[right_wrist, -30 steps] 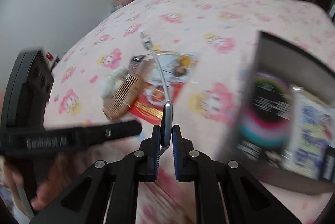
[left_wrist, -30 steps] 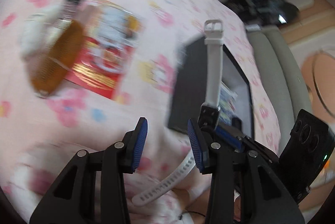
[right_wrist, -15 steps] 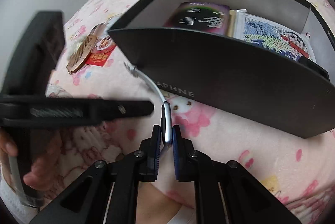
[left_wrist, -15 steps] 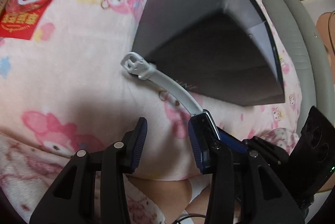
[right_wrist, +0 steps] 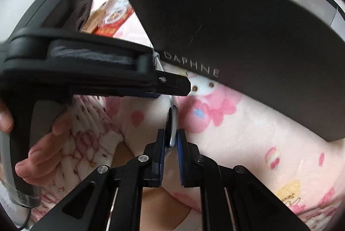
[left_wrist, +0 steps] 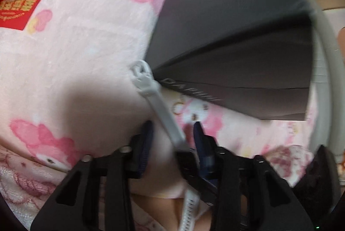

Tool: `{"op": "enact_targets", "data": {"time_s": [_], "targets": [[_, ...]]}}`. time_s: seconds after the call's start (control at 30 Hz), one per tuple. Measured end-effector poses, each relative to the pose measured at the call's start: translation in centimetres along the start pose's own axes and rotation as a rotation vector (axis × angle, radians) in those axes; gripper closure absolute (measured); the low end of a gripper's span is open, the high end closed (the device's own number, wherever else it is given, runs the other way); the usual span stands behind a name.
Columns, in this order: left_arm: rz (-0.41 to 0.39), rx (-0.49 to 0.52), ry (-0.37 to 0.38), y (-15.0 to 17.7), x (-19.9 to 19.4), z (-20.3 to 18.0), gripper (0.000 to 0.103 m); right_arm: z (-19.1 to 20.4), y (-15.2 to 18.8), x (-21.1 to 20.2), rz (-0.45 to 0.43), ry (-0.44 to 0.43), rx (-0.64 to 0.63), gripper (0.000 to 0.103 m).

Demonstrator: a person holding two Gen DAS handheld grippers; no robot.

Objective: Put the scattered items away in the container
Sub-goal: 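Pull the watch strap out of the pile with the right tool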

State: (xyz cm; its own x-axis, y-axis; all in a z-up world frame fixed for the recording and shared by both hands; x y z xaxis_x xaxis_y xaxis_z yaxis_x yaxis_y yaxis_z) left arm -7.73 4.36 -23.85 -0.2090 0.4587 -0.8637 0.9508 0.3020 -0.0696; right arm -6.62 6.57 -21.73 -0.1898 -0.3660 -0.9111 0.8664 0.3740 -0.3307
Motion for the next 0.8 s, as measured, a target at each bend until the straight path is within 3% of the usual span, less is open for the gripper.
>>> {"op": "enact_targets", "data": {"time_s": [0.17, 0.33, 0.43, 0.6, 0.73, 0.8], "targets": [[-0.019, 0.053, -0.054, 0.4, -0.1, -0.5, 0.076, -1.1, 0.5, -1.6, 0.028, -0.100, 0.178, 0.094], [-0.037, 0.059, -0.023, 0.2, -0.4, -1.2, 0.082, -1.3, 2.7, -0.1, 0.130, -0.142, 0.262, 0.089], [-0.056, 0.055, 0.007, 0.2, -0.9, -1.5, 0.083, -2.3, 3.2, 1.1, 0.133, -0.169, 0.397, 0.089], [-0.067, 0.054, 0.008, 0.6, -1.2, -1.6, 0.083, -4.0, 1.3, -0.9, 0.017, -0.029, 0.367, 0.096], [-0.078, 0.054, 0.030, -0.3, -0.7, -0.7, 0.083, -6.7, -1.0, -3.7, -0.117, 0.167, 0.332, 0.097], [-0.097, 0.059, 0.054, -0.3, -1.1, -1.0, 0.084, -7.0, -1.6, -4.5, -0.135, 0.158, 0.349, 0.097]]}}
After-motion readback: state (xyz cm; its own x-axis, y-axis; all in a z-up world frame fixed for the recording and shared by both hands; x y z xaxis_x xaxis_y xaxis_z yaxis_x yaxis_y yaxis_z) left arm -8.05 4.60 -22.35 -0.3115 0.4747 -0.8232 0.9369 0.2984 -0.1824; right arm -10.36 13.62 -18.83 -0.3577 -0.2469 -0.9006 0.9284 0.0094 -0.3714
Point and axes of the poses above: each gripper's, at about its wrist camera, not at the fingertips, and x roughly the way its jaws point, z to its left, y to its underside, the point moved 10 cm from there along x, roughly the way its jaws point, and after that the axes turned 2 degrees about x, right-handed, at the moved point
